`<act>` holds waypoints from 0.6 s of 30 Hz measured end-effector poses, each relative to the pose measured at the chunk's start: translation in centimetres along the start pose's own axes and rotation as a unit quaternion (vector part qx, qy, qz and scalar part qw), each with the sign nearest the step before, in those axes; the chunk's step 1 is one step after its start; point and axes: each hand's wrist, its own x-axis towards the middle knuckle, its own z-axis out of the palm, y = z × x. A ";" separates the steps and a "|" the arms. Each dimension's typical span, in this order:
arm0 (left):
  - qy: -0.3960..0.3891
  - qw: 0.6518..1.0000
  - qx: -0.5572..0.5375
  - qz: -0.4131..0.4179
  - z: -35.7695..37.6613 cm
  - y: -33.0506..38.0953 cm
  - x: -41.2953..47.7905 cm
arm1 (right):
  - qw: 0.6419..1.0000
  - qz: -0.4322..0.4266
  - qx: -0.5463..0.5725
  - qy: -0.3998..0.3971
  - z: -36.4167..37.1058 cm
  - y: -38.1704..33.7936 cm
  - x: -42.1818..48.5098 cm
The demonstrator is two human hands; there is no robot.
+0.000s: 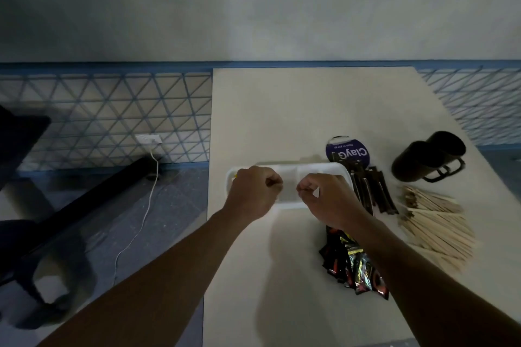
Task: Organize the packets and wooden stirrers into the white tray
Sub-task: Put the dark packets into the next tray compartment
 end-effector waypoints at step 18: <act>-0.186 0.977 0.100 -0.024 11.9 6.3 -4.0 | 0.990 0.138 -0.011 0.009 -3.0 10.5 -12.6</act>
